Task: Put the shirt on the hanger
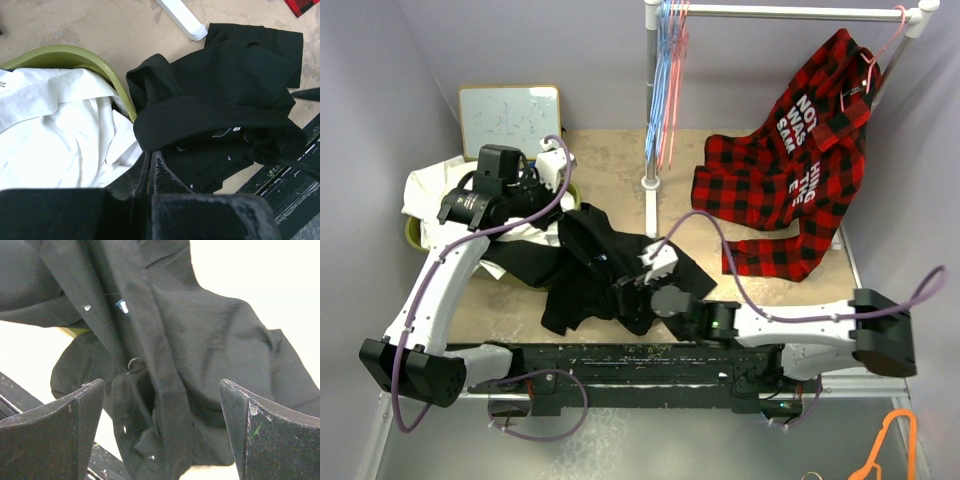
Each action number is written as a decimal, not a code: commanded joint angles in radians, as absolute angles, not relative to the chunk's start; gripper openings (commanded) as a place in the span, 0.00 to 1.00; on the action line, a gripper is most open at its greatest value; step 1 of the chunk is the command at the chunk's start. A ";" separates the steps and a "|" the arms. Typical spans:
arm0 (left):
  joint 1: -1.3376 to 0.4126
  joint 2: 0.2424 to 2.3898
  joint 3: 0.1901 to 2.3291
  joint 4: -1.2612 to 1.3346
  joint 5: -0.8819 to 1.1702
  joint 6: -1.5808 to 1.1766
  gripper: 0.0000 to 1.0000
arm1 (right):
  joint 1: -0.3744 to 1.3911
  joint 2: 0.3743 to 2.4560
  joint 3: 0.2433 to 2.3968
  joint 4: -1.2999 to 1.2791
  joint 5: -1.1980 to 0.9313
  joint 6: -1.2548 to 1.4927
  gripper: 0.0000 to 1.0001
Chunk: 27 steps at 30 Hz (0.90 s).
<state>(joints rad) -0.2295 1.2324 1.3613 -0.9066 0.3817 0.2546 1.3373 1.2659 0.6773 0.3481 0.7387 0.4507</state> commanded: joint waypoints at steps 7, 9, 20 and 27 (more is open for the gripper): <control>-0.247 1.197 1.330 -0.902 0.421 0.301 0.00 | 1.228 1.413 0.774 0.519 0.664 0.317 0.08; -0.265 1.195 1.315 -0.910 0.402 0.313 0.00 | 1.214 1.372 0.742 0.561 0.681 0.291 0.00; -0.361 1.200 1.290 -0.890 0.304 0.301 0.00 | 1.110 1.214 0.752 0.436 0.601 0.282 0.64; -0.353 1.206 1.282 -0.881 0.316 0.295 0.00 | 1.115 0.985 0.944 0.290 0.518 0.248 1.00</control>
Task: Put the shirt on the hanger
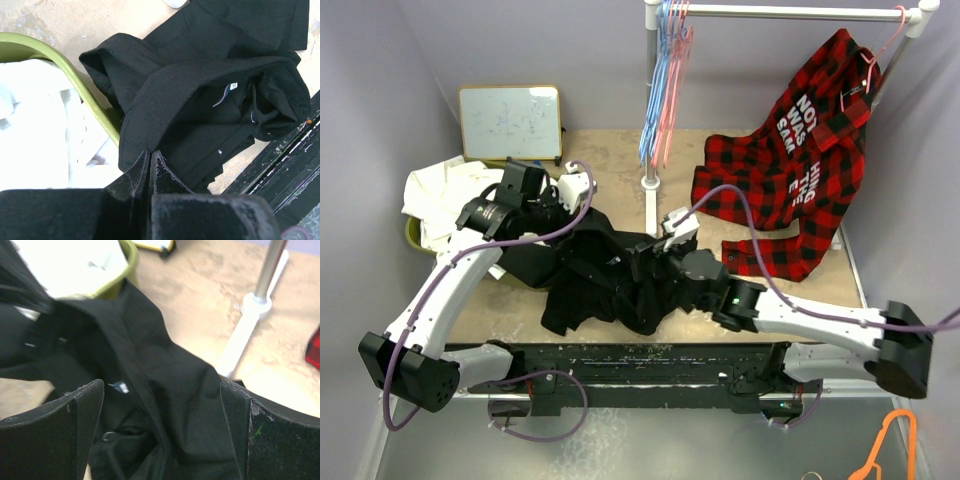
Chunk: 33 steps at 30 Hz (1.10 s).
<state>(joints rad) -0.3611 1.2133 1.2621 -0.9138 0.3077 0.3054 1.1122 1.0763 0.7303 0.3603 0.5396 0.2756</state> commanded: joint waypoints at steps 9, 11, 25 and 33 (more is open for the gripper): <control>-0.329 1.203 1.282 -0.887 0.363 0.290 0.00 | 0.782 1.276 1.587 -0.178 0.563 0.346 0.82; -0.325 1.201 1.286 -0.887 0.368 0.289 0.00 | 0.667 1.331 1.648 -0.190 0.449 0.369 0.79; -0.301 1.191 1.277 -0.883 0.328 0.309 0.00 | 0.633 1.519 1.828 -0.173 0.410 0.300 0.71; -0.300 1.179 1.266 -0.879 0.329 0.310 0.00 | 0.624 1.533 1.797 -0.166 0.448 0.299 0.57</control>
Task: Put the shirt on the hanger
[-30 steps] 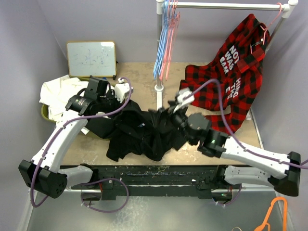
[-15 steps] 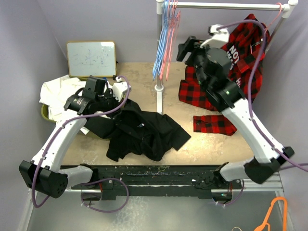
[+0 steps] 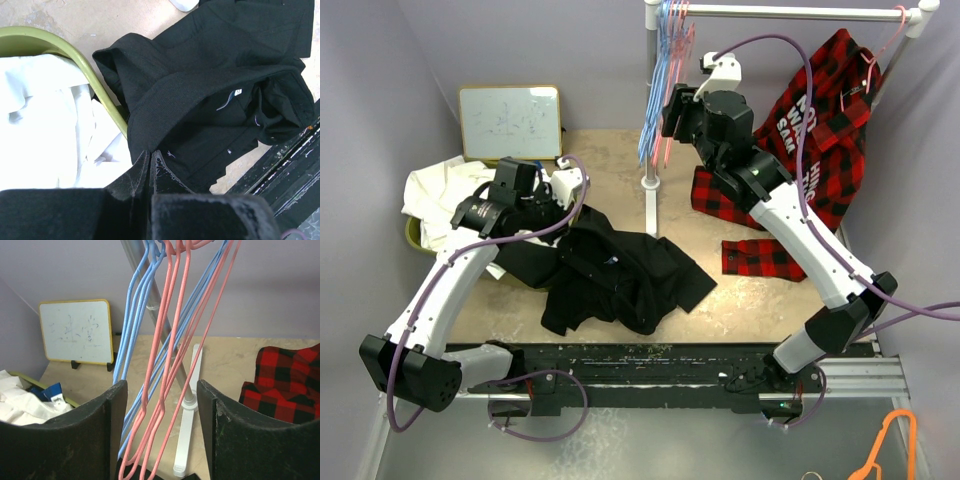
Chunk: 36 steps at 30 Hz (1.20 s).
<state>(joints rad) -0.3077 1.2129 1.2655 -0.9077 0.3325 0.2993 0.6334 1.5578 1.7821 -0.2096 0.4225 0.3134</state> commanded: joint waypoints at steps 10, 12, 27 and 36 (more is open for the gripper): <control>-0.292 1.164 1.255 -0.875 0.320 0.308 0.00 | 0.600 1.591 1.831 -0.183 0.457 0.275 0.53; -0.292 1.165 1.256 -0.873 0.315 0.310 0.00 | 0.600 1.607 1.842 -0.189 0.451 0.272 0.52; -0.293 1.169 1.255 -0.876 0.310 0.311 0.00 | 0.599 1.658 1.855 -0.256 0.551 0.263 0.33; -0.293 1.170 1.252 -0.872 0.302 0.311 0.00 | 0.600 1.670 1.885 -0.316 0.604 0.224 0.35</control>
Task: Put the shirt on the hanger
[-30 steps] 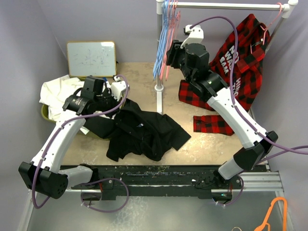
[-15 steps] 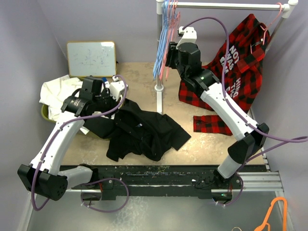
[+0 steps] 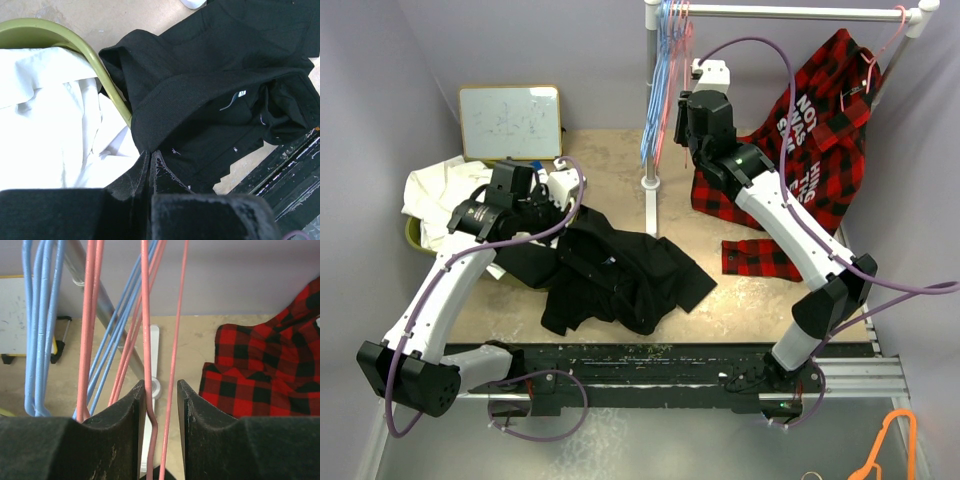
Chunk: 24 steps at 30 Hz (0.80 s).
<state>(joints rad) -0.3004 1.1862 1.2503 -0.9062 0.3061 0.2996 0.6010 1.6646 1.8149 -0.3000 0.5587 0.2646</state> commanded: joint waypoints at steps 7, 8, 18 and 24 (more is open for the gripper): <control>-0.292 1.167 1.253 -0.874 0.303 0.311 0.00 | 0.599 1.678 1.952 -0.311 0.627 0.159 0.00; -0.293 1.166 1.255 -0.877 0.301 0.311 0.00 | 0.599 1.674 1.962 -0.307 0.633 0.148 0.00; -0.297 1.179 1.269 -0.920 0.447 0.324 0.00 | 0.602 1.495 1.892 -0.351 0.623 0.167 0.00; -0.336 1.256 1.330 -0.927 0.452 0.314 0.00 | 0.605 1.127 1.441 -0.361 0.332 0.354 0.00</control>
